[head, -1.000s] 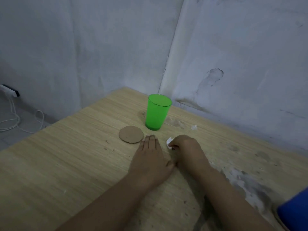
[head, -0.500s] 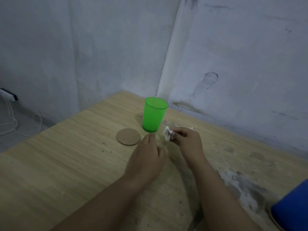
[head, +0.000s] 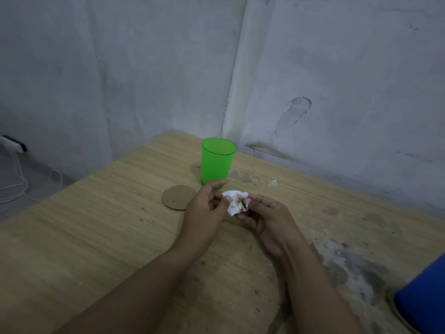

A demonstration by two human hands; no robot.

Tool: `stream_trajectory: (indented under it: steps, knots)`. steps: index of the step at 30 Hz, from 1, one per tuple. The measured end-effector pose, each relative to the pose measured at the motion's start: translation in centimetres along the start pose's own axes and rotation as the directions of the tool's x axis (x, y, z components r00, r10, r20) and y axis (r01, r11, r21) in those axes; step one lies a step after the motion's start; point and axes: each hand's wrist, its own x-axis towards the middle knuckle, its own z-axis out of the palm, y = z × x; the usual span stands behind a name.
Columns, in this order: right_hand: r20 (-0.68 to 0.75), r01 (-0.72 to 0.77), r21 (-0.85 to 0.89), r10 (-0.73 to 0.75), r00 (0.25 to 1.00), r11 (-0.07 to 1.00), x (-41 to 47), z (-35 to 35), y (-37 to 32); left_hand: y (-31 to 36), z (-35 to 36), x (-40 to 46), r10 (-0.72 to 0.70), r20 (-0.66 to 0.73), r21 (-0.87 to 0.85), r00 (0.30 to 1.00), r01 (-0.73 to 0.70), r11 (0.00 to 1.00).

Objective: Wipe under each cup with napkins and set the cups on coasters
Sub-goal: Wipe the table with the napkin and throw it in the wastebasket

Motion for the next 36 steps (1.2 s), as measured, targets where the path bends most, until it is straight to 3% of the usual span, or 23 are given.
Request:
stream_trajectory:
  steps: [3,5,9,13,15,17,19,23,26,29,32,36]
  knots:
    - [-0.075,0.133,-0.168,-0.147,0.986,0.977,0.2,0.1,-0.2,-0.1,0.0,0.2,-0.004,-0.034,-0.033,0.999,0.003,0.999]
    - [-0.102,0.223,-0.369,-0.278,0.955,0.902,0.1,0.2,-0.2,-0.2,-0.1,0.2,-0.002,-0.053,-0.031,0.999,0.0,1.0]
    - [-0.058,0.348,-0.711,-0.544,0.837,0.611,-0.5,1.6,0.4,-0.1,-0.2,0.0,0.024,-0.063,0.001,0.998,-0.024,1.0]
    - [0.204,0.441,-0.877,-0.683,0.701,0.191,-1.0,2.7,1.4,0.1,-0.2,0.1,0.009,-0.08,0.047,0.997,-0.006,0.999]
    - [0.271,0.436,-0.897,-0.681,0.68,0.078,-0.8,2.8,1.8,-0.2,-0.3,0.3,-0.018,-0.09,0.021,0.996,0.02,1.0]
    - [0.296,0.436,-0.899,-0.681,0.67,0.038,-0.6,2.5,2.0,-0.5,-0.4,0.5,-0.035,-0.104,-0.007,0.994,0.034,0.999]
    - [0.274,0.429,-0.9,-0.669,0.691,0.075,-0.5,2.3,1.9,-0.5,-0.3,0.5,-0.04,-0.128,-0.042,0.991,0.035,0.998]
    - [0.187,0.458,-0.848,-0.657,0.73,0.268,-0.6,2.1,1.5,-0.3,-0.2,0.5,-0.092,-0.136,-0.197,0.987,0.064,0.978]
    - [0.082,0.452,-0.737,-0.598,0.797,0.503,-0.9,2.3,1.1,-0.1,-0.4,0.5,-0.109,-0.124,-0.235,0.986,0.077,0.969]
    - [0.009,0.415,-0.509,-0.477,0.879,0.754,-1.0,2.3,0.7,0.0,-0.4,0.5,-0.129,-0.098,-0.279,0.987,0.097,0.955]
    - [0.026,0.388,-0.419,-0.417,0.909,0.821,-0.8,1.9,0.5,0.2,-0.2,0.4,-0.143,-0.069,-0.302,0.987,0.116,0.946]
    - [0.041,0.359,-0.47,-0.386,0.921,0.806,0.0,1.1,0.7,0.5,0.1,0.2,-0.13,-0.029,-0.285,0.991,0.116,0.951]
